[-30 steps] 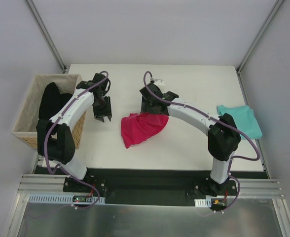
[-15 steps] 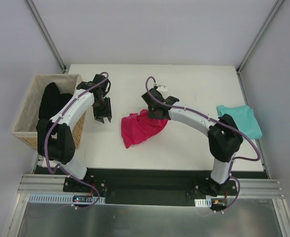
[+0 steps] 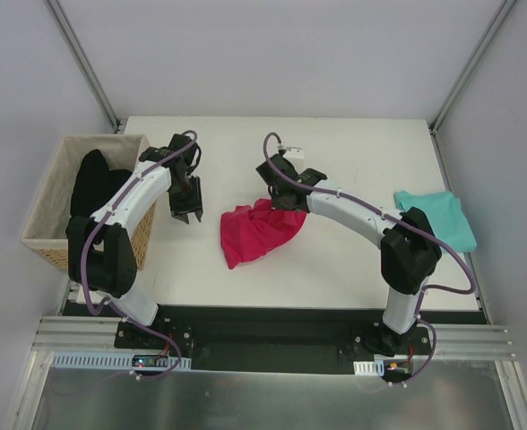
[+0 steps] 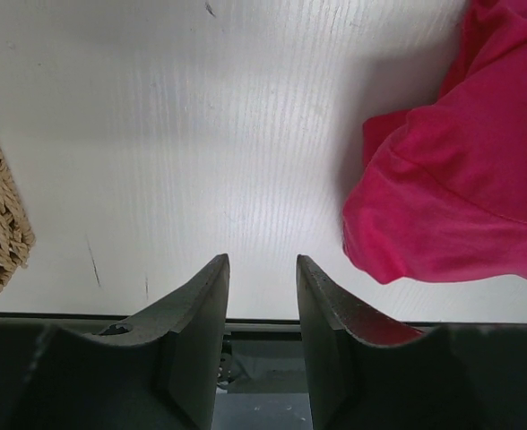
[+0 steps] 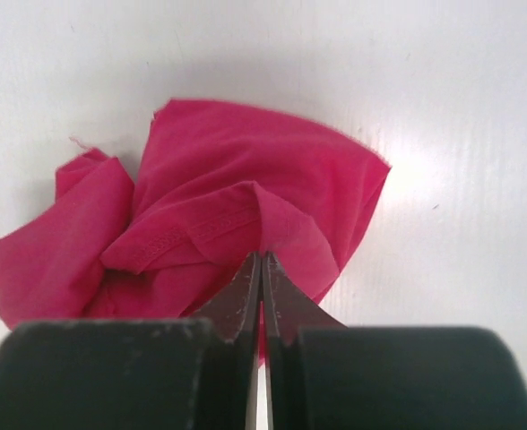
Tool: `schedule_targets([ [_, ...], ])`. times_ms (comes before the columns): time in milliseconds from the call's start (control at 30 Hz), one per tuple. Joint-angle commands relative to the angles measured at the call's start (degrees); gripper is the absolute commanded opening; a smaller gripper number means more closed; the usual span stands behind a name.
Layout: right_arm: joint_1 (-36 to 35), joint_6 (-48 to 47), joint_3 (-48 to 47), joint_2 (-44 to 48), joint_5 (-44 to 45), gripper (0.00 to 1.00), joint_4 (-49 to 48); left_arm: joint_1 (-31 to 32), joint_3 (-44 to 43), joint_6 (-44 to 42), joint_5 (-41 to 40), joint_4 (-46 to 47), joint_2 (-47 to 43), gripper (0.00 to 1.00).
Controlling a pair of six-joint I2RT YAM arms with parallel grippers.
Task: Fold and stack the t-shirts
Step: Flatten out the tshirt
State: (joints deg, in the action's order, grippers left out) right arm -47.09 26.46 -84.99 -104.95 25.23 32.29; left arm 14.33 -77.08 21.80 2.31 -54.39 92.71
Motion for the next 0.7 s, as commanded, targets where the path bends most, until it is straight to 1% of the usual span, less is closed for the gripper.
schedule_targets([
  [0, 0.86, -8.16, -10.78, 3.34, 7.63, 0.01, 4.17, 0.53, -4.3, -0.01, 0.06, -1.51, 0.63, 0.35],
  [33, 0.95, -11.4, -12.03, 3.43, 9.12, 0.01, 5.23, 0.53, -4.57, 0.08, 0.15, -1.51, 0.72, 0.36],
  [100, 2.0, -13.88, -15.88, 3.69, 10.18, 0.01, 6.46, 0.53, -5.36, 0.43, 0.59, -1.51, 1.16, 0.35],
  [133, 2.44, -16.59, -16.95, 3.78, 10.62, 0.01, 6.55, 0.53, -5.54, 0.52, 0.59, -1.51, 1.16, 0.35],
  [333, 5.51, -23.9, -23.63, 5.45, 13.96, 0.01, 6.91, 0.53, -5.36, 1.14, 0.24, -1.42, 0.28, 0.35],
  [433, 6.39, -29.26, -27.84, 5.1, 15.28, 0.01, 6.82, 0.53, -5.01, 1.4, 0.07, -1.51, 0.02, 0.35],
  [567, 7.8, -36.2, -29.27, 5.1, 18.62, 0.01, 4.8, 0.53, -4.75, 2.01, 0.07, -1.42, -0.16, 0.35],
  [667, 10.26, -36.57, -27.52, 5.71, 18.89, 0.01, 3.92, 0.61, -4.57, 2.28, -0.11, -1.33, -0.33, 0.34],
])
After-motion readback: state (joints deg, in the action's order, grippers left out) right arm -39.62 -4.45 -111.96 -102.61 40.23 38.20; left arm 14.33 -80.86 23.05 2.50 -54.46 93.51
